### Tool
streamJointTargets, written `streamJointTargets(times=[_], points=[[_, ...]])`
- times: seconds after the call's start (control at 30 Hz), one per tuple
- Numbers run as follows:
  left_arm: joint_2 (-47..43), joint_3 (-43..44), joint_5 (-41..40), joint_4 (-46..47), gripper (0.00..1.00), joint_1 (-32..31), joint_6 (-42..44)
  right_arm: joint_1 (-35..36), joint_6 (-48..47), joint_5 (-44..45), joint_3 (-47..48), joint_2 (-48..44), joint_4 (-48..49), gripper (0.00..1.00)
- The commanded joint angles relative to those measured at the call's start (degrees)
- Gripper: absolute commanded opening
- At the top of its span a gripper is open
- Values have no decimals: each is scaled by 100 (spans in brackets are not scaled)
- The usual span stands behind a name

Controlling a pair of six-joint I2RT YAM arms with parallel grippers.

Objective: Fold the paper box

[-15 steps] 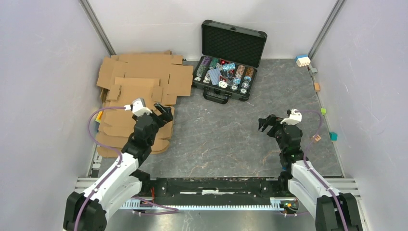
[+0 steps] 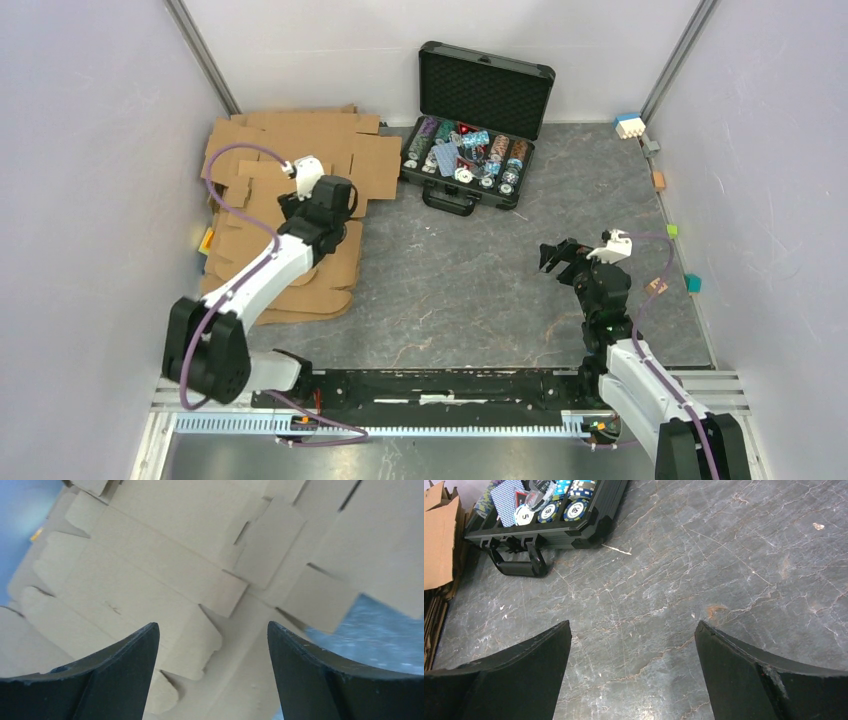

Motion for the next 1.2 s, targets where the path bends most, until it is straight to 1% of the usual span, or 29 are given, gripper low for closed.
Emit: streamJointTargets(times=[0.0,0.13,0.27,0.33,0.4,0.47,0.57,0.63,0.7,0.8,0.87,0.93,0.97,1.07,1.17], points=[[703,525,-797,-576,85,-8,749,-18,85,65,-93,-94,293,98],[1462,993,-842,-752,77,-6,1004,-21,95,65,-139,-95,338,98],[2047,1368,-1070,-875,76,-10,1269,-18,91,48,-146,-93,364,98],[2300,1561,-912,-878,67,-3,1437,-24,92,39,-167,-99,389,98],[2599,1755,-664,-952,65,-2,1541,-17,96,47,-193,-122,416,98],[2886,1972,-657,-1173,65,-5,1523,-20,89,87,-206,-173,395,98],[3380,2396,-736,-1760,65,66,1316,-17,78,150,-233,-329,380,98],[3643,2608,-806,-2077,62,138,1156,-23,76,186,-291,-437,419,98],[3763,2654,-811,-2163,58,206,1095,-20,89,197,-366,-499,503,98],[3701,2603,-630,-2158,44,318,993,-19,128,158,-417,-491,602,98],[3604,2576,-658,-2150,29,316,990,-23,150,107,-401,-422,618,98],[3466,2548,-746,-2159,7,312,952,-20,155,58,-359,-332,598,98],[3393,2512,-796,-2158,2,309,911,-17,160,40,-328,-294,569,99],[3050,2427,-1033,-2268,2,210,695,-18,164,5,-287,-252,520,98],[2551,2356,-1266,-2435,2,-78,440,-20,195,-22,-327,-279,591,98]])
